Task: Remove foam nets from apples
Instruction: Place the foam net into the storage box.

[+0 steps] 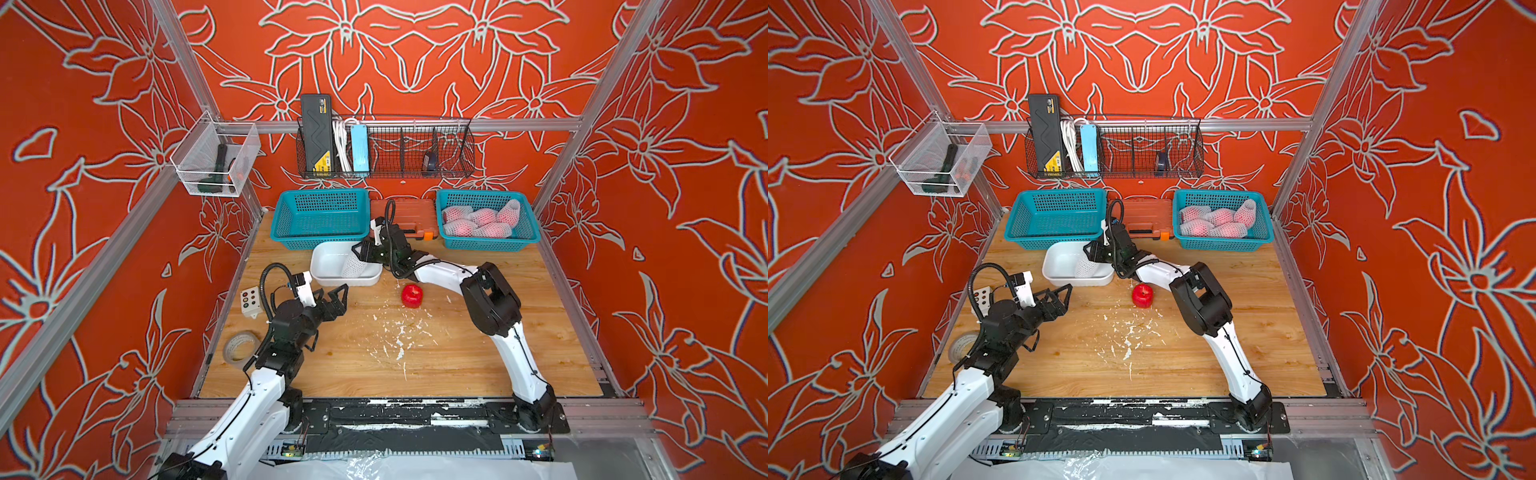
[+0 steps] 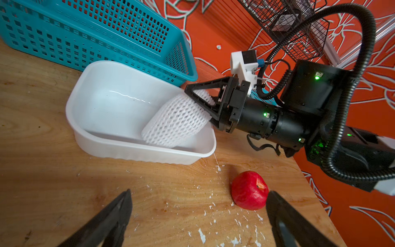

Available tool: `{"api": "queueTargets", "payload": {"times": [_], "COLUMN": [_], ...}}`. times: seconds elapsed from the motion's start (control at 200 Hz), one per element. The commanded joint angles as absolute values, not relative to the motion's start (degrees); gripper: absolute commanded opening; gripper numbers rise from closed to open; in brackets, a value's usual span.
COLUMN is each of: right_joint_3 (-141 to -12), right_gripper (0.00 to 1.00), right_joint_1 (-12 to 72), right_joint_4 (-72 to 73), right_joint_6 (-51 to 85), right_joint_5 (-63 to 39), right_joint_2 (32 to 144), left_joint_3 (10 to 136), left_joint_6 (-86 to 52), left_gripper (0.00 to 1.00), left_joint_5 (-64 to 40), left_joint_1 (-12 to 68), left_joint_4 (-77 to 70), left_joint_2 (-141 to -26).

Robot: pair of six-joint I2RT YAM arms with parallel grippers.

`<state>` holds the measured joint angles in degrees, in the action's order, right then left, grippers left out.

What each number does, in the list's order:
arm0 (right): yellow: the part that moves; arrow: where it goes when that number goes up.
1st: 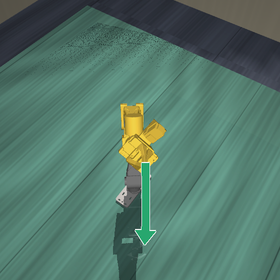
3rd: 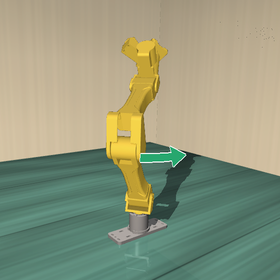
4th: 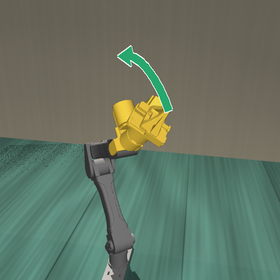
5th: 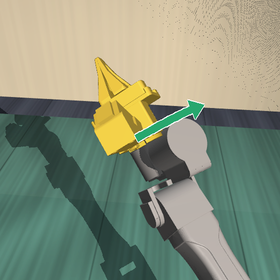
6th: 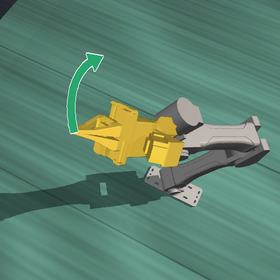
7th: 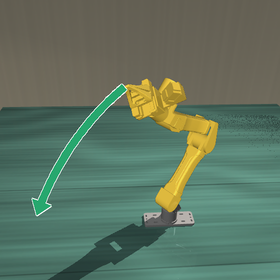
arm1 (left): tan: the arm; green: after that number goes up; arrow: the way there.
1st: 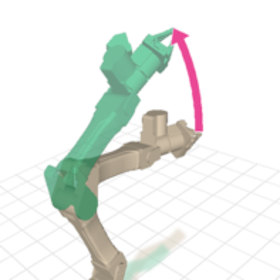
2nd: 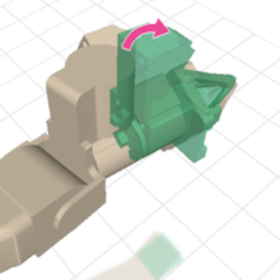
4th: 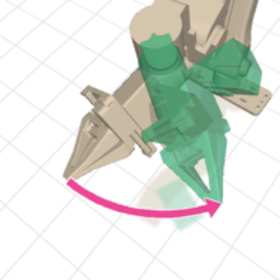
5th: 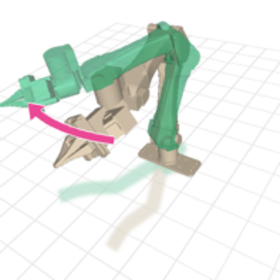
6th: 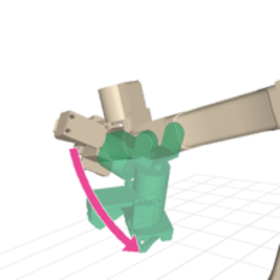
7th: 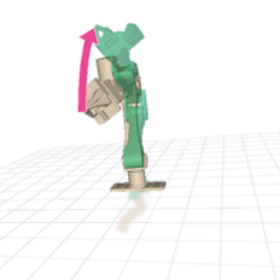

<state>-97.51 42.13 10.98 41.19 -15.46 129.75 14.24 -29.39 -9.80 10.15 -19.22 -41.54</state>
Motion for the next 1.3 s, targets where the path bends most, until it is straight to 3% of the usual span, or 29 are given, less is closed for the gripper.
{"api": "queueTargets", "payload": {"times": [0.0, 0.085, 0.24, 0.576, 0.706, 0.816, 1.121, 1.296], "right_joint_3": [-95.0, -96.6, -100.2, -100.5, -101.1, -102.8, -106.5, -106.9], "right_gripper": [0.6, 0.71, 0.76, 0.49, 0.58, 0.71, 0.75, 0.74], "right_joint_1": [42.4, 42.4, 42.4, 42.4, 42.0, 41.3, 40.0, 39.9], "right_joint_4": [4.3, -1.7, -11.6, -10.3, -8.0, -8.9, -9.6, -6.3], "right_joint_6": [33.2, 28.4, 21.3, 20.3, 23.9, 26.2, 34.6, 38.2], "right_joint_5": [-11.6, -10.2, -8.2, -15.2, -20.2, -24.0, -32.3, -34.0], "right_joint_2": [122.5, 120.5, 119.8, 119.7, 120.4, 120.4, 121.5, 122.9], "left_joint_3": [14.1, 14.2, 14.6, 16.5, 17.3, 18.0, 20.2, 22.7], "left_joint_6": [-28.9, -29.0, -28.7, -25.1, -23.5, -22.7, -12.3, -9.4], "left_gripper": [0.95, 0.95, 0.95, 0.96, 0.96, 0.96, 0.97, 0.97], "left_joint_5": [-10.7, -11.4, -11.2, -12.0, -10.7, -10.2, 2.1, 1.4], "left_joint_1": [10.5, 10.6, 11.2, 14.8, 17.8, 18.1, 23.0, 23.0], "left_joint_4": [-21.9, -22.2, -22.5, -23.2, -24.6, -25.6, -36.9, -43.4], "left_joint_2": [-42.5, -43.2, -44.2, -47.5, -49.1, -50.5, -63.6, -70.1]}}
